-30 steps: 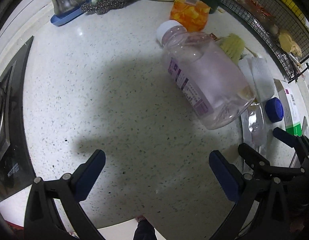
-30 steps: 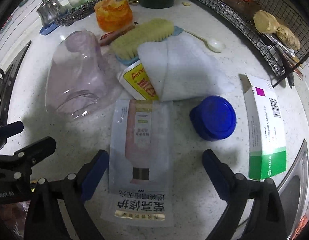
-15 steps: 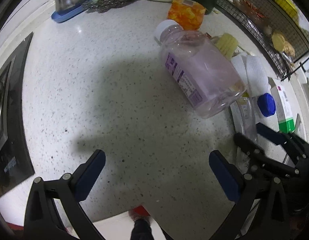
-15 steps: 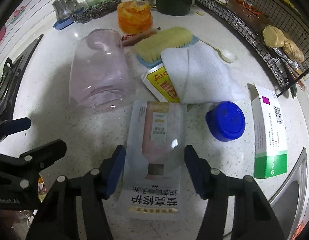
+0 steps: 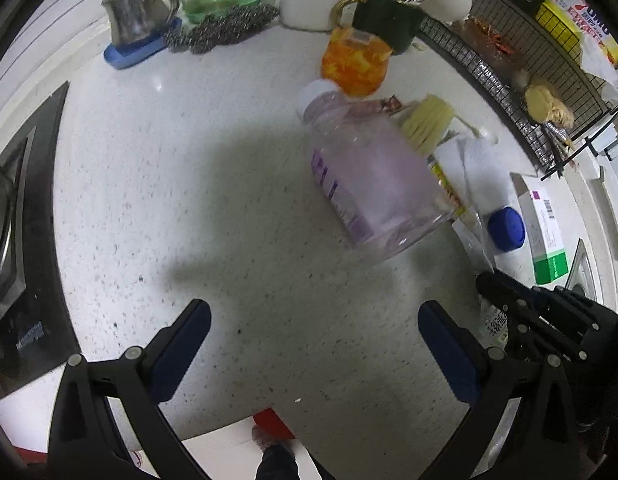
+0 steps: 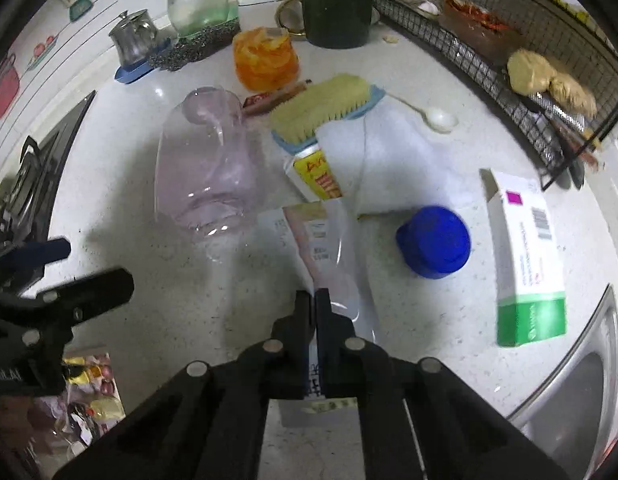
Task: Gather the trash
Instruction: 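Grasp the clear plastic bottle with the left tool while the right tool holds the packet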
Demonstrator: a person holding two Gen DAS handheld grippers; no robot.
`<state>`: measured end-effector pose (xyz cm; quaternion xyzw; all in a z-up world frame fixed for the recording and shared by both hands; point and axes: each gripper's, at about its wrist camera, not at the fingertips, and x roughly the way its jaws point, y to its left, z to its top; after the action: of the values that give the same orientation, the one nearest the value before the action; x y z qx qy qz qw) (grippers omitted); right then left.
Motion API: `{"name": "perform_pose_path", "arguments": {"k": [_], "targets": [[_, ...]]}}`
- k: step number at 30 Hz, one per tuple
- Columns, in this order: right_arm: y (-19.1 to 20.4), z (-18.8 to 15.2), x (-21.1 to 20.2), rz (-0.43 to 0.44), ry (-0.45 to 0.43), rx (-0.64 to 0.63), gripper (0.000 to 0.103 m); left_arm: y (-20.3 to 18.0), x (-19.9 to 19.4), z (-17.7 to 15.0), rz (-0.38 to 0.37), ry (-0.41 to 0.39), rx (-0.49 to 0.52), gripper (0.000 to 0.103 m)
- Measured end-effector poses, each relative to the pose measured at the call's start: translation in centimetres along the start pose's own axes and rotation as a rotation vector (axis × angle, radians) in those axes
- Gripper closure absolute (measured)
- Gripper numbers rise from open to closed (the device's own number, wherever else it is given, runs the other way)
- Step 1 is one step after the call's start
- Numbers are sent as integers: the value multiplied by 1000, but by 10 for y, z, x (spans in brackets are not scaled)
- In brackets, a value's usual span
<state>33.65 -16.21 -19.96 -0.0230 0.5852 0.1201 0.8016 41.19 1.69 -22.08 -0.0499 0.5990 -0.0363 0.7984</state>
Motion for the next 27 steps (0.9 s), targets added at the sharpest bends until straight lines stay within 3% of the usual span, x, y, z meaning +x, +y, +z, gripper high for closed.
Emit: {"name": "perform_pose_path", "arguments": {"k": [6, 15, 21, 27], "targets": [[-32, 10, -14, 62, -14, 60, 101, -12, -5, 15, -16, -16, 13, 0], [-60, 38, -44, 37, -109, 87, 101, -23, 8, 50, -44, -14, -33, 0], [-76, 51, -27, 24, -117, 98, 100, -25, 29, 67, -55, 16, -106, 0], [-80, 62, -9, 31, -106, 102, 100, -29, 51, 76, -18, 48, -133, 0]]}}
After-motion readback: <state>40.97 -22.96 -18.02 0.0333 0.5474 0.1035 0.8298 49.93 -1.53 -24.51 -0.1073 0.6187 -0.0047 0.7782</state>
